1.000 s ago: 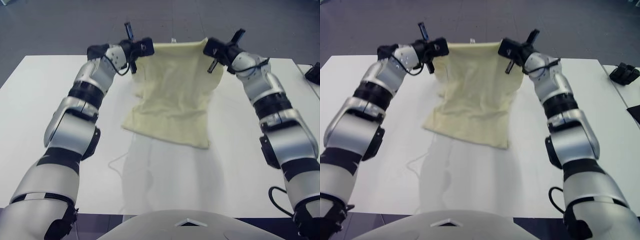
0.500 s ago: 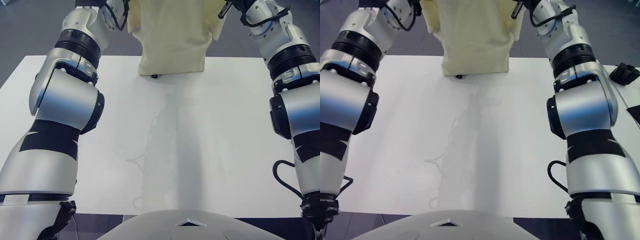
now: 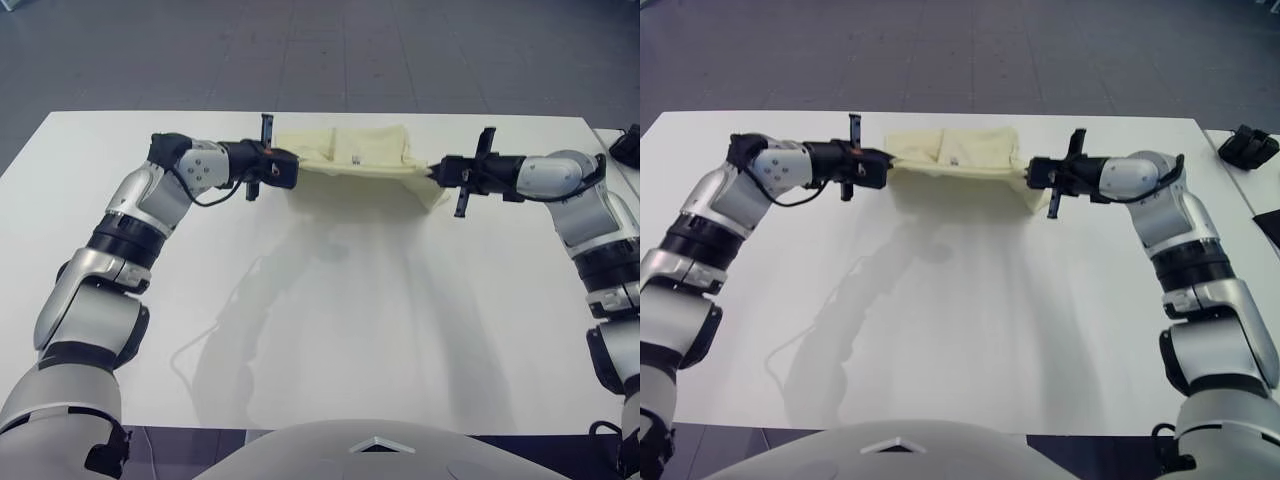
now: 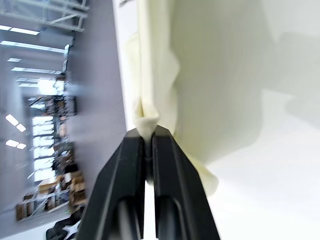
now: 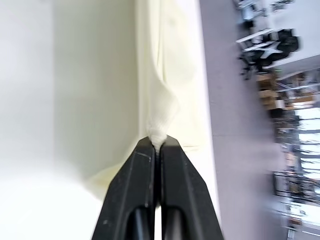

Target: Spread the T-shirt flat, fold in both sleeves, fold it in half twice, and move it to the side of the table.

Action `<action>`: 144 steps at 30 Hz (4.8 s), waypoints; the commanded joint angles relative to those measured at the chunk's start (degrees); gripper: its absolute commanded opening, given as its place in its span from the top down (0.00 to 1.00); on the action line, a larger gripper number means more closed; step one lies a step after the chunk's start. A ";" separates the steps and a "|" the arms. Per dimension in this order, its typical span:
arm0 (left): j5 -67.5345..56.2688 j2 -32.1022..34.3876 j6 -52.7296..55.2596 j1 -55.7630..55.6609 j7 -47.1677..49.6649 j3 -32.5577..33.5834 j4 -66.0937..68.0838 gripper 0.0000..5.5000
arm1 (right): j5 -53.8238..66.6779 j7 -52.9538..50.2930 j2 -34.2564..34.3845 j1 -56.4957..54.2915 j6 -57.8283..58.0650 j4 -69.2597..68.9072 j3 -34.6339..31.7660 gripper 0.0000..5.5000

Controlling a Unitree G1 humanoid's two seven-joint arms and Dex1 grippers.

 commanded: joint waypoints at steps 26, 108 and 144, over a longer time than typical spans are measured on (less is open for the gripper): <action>-20.98 23.66 33.53 42.84 -24.26 17.47 -55.17 0.72 | 19.83 11.09 -15.18 43.15 36.73 -58.78 -15.57 0.70; -52.86 2.35 81.72 36.16 8.50 30.41 -46.25 1.00 | 27.74 -29.82 10.85 34.09 57.08 -60.00 -24.44 0.02; -56.52 -5.89 83.07 29.78 24.45 42.14 -40.13 0.02 | 35.58 -32.59 18.23 53.25 75.69 -52.98 -31.99 0.49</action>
